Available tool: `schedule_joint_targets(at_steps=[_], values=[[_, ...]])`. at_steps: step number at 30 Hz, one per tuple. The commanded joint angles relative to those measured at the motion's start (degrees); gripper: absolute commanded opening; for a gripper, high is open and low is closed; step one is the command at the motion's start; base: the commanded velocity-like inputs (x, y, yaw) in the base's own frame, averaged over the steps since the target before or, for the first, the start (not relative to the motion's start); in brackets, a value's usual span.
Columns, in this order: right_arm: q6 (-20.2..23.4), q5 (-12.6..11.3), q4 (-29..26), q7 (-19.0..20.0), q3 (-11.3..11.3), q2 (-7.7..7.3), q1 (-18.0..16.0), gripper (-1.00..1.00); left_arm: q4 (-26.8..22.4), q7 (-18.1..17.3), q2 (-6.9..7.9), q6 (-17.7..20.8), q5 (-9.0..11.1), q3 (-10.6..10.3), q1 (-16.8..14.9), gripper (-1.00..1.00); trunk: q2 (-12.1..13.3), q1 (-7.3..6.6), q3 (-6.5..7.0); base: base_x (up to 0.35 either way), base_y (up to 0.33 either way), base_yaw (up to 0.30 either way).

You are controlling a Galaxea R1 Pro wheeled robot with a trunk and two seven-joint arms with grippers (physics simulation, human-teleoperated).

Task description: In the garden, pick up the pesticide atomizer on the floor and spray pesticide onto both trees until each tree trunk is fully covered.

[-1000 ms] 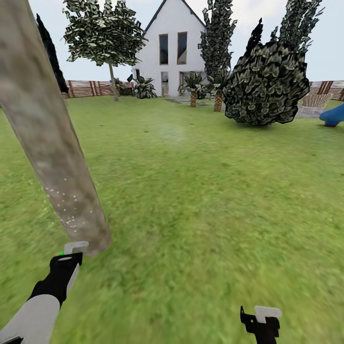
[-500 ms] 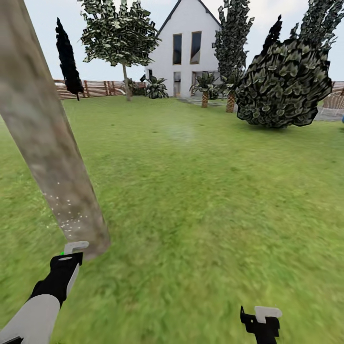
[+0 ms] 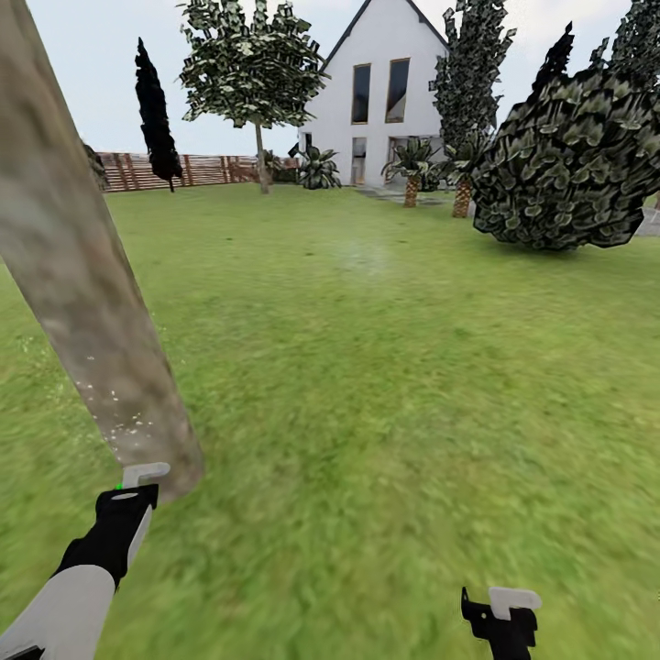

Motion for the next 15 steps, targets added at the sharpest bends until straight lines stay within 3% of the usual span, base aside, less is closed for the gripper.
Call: schedule_joint_targets(at_steps=[1,4,15], values=[[0.0,0.0,0.0,0.0,0.0,0.01,0.0,1.0,0.0,0.0,0.0,0.0,0.0,0.0,0.0,-1.0,0.0,0.0,0.0,0.121,-0.252,0.0],[0.0,0.0,0.0,0.0,0.0,0.01,0.0,1.0,-0.2,0.1,0.0,0.0,0.0,0.0,0.0,-1.0,0.0,0.0,0.0,0.089,-0.264,0.125],[0.0,0.0,0.1,0.0,0.0,0.01,0.0,1.0,-0.1,0.1,-0.06,0.0,0.1,0.0,0.0,-1.0,0.0,0.0,0.0,0.077,-0.268,0.272]])
